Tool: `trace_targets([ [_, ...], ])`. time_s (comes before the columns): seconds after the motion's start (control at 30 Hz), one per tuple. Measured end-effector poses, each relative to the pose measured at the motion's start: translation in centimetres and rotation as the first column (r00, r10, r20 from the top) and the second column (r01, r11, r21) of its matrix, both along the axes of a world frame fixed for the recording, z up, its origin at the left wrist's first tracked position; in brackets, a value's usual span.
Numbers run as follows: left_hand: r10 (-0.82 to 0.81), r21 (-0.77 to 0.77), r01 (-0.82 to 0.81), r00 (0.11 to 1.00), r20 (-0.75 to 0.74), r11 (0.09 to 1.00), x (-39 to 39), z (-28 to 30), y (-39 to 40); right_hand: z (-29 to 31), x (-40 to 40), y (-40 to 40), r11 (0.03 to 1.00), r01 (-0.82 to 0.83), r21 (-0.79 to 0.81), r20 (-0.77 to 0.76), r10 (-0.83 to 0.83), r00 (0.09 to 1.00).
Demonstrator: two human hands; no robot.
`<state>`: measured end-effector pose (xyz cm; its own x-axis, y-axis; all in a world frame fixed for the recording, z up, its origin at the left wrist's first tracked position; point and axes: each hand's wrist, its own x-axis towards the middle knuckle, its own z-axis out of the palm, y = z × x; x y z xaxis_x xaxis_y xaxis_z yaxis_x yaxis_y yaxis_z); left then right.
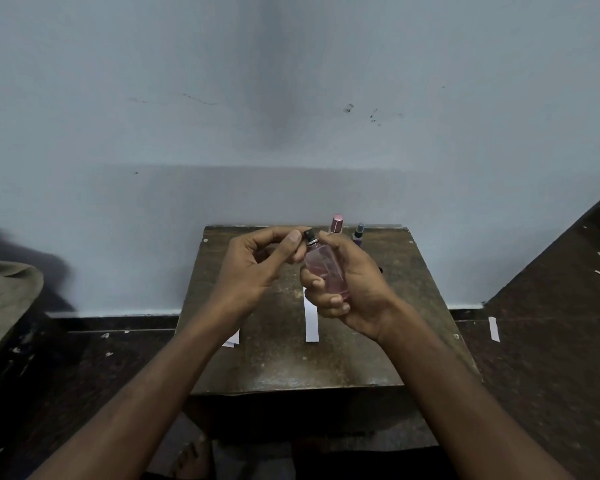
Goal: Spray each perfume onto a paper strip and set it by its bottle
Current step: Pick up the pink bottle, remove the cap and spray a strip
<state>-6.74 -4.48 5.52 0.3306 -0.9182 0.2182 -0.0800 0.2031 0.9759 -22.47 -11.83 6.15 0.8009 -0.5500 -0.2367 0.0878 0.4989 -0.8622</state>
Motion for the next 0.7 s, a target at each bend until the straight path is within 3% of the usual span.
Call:
trace_targets([
  [0.2, -0.028, -0.022, 0.029, 0.999, 0.039, 0.999, 0.4, 0.0, 0.0, -0.4, 0.0, -0.4, 0.998, -0.057, 0.018, -0.019, 0.058, 0.998],
  [0.6, 0.050, 0.038, -0.054, 0.993, 0.106, 0.998, 0.5, -1.1, -0.3, -0.7, 0.1, -0.5, 0.998, 0.035, -0.046, -0.120, -0.040, 0.992],
  [0.67, 0.056, 0.101, -0.080, 0.973, 0.222, 0.992, 1.1, -2.4, -0.9, -0.9, 0.1, -0.7, 0.992, 0.119, -0.035, -0.099, -0.122, 0.988],
  [0.7, 0.046, 0.123, -0.101, 0.923, 0.382, 0.987, 1.5, -3.1, -1.1, -1.1, 0.1, -0.8, 0.984, 0.175, -0.027, -0.087, -0.176, 0.981],
])
